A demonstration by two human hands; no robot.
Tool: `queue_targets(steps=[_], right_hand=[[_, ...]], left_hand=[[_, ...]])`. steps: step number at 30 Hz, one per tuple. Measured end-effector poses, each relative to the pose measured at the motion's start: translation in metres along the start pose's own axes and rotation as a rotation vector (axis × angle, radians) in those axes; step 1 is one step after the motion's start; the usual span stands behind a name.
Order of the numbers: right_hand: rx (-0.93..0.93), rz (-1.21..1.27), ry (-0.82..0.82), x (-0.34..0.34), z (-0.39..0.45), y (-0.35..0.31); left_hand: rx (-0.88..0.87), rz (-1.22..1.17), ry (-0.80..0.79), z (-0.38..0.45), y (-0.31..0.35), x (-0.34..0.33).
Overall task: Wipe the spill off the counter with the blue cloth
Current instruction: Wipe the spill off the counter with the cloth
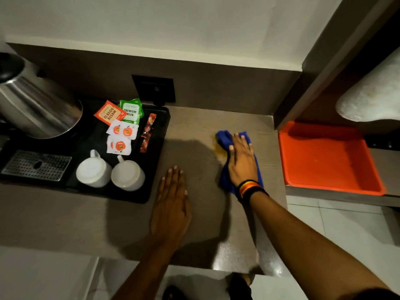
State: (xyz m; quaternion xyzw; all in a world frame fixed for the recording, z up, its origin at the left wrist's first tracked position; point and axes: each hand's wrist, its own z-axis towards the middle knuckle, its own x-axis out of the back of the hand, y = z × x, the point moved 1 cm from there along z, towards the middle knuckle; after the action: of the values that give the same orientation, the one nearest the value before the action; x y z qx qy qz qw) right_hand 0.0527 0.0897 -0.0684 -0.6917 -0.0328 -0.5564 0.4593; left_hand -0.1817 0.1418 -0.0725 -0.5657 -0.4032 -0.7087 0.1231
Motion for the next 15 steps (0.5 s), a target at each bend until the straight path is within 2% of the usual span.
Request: queue_targets(steps=[4, 7, 11, 15], right_hand=[[-0.107, -0.053, 0.076, -0.007, 0.043, -0.008], [0.013, -0.148, -0.022, -0.026, 0.066, -0.027], [0.27, -0.111, -0.184, -0.029, 0.005, -0.039], [0.278, -0.147, -0.165, -0.004, -0.046, -0.003]], left_hand=[[-0.01, 0.024, -0.006, 0.003, -0.008, -0.007], [-0.04, 0.048, -0.001, 0.004, -0.011, -0.011], [0.055, 0.067, -0.012, 0.001, -0.006, -0.003], [0.147, 0.053, -0.008, -0.001, -0.005, 0.0]])
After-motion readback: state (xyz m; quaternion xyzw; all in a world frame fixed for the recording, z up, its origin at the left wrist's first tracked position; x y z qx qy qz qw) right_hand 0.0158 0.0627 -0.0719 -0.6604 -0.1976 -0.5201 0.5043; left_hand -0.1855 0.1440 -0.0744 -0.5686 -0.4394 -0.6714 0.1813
